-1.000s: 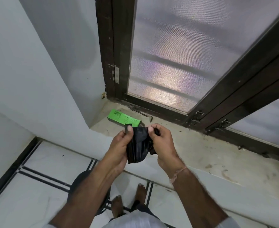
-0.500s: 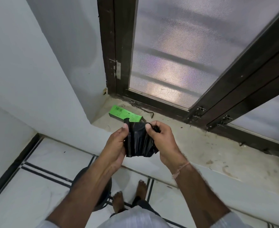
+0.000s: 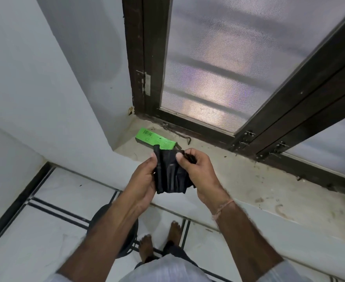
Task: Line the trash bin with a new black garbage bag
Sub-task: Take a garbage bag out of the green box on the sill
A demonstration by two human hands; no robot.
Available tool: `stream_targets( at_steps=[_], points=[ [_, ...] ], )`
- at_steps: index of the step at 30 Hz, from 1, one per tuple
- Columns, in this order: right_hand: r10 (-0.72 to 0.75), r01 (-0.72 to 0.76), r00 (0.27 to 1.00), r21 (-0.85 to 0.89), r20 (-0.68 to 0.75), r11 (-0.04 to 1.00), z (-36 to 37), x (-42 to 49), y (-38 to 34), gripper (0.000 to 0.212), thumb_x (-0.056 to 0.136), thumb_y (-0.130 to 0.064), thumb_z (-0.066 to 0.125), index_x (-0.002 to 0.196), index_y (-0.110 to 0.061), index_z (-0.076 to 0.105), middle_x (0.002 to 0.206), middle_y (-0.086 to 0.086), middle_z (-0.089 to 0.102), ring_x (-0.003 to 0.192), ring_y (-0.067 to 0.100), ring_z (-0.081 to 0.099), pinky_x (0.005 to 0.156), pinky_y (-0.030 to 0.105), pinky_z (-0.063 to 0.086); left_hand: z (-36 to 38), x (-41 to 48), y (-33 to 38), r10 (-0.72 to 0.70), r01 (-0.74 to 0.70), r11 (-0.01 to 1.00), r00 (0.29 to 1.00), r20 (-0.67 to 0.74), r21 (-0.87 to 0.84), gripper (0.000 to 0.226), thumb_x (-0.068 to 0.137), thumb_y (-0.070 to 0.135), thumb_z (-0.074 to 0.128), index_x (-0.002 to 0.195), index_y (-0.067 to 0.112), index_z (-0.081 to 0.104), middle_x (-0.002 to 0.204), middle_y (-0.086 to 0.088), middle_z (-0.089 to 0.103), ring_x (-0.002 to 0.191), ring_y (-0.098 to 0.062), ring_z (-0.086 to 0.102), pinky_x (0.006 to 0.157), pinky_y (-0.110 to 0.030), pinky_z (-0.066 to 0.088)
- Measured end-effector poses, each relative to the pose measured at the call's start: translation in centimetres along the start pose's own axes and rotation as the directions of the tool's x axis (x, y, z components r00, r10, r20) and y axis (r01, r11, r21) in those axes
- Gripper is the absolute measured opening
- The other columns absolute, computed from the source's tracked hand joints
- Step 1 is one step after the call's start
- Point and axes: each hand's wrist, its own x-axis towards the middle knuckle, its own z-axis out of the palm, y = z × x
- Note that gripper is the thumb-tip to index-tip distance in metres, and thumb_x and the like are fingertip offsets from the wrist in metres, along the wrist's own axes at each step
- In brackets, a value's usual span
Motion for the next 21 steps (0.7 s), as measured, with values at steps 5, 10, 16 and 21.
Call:
stream_targets(
  at_steps=[5,10,16,21],
  points=[
    [-0.045,0.045,0.999,-0.078,-0.001,0.996,-0.32,0.34,0.08,0.016,0.105,-0.006,0.056,0.095,-0.001,0.068,0.076,0.004,0.066,0.062,0.008,0.06,0.048,0.02,0.046,-0.06,0.03,-0.14,0.024,-0.024,0.999,1.0,-0.002,0.035,0.047,0.102,0.044,0.052,0.131,0.008,0.065,0.124,-0.017,0.072,0.121,-0.037,0.065,0.101,-0.053,0.053],
    [-0.021,0.022,0.999,-0.006,0.04,1.0,-0.28,0.2,0.19,0.027,0.1,-0.033,0.069,0.1,-0.006,0.074,0.07,-0.004,0.071,0.05,0.0,0.061,0.04,0.014,0.041,0.02,0.12,-0.48,0.012,-0.012,1.0,1.0,-0.027,0.003,0.043,0.106,0.043,0.044,0.126,0.016,0.07,0.122,-0.017,0.073,0.119,-0.041,0.065,0.099,-0.063,0.051],
    [-0.025,0.026,0.999,-0.036,0.036,0.999,-0.65,0.11,0.69,0.015,0.094,-0.019,0.075,0.081,-0.016,0.067,0.063,-0.009,0.067,0.053,0.009,0.062,0.043,0.027,0.045,-0.05,0.07,-0.65,0.03,-0.03,0.999,0.999,-0.013,0.015,0.046,0.103,0.043,0.051,0.13,0.008,0.065,0.124,-0.018,0.072,0.118,-0.033,0.068,0.094,-0.046,0.058],
    [-0.034,0.034,0.999,-0.021,-0.015,0.999,-0.94,0.4,0.7,0.014,0.101,-0.005,0.063,0.092,-0.014,0.07,0.076,-0.004,0.068,0.064,0.004,0.064,0.054,0.021,0.052,-0.06,0.14,-0.85,0.016,-0.018,0.999,0.998,-0.058,-0.035,0.04,0.103,0.039,0.049,0.12,0.01,0.072,0.116,-0.014,0.076,0.109,-0.029,0.072,0.086,-0.042,0.061]
  ],
)
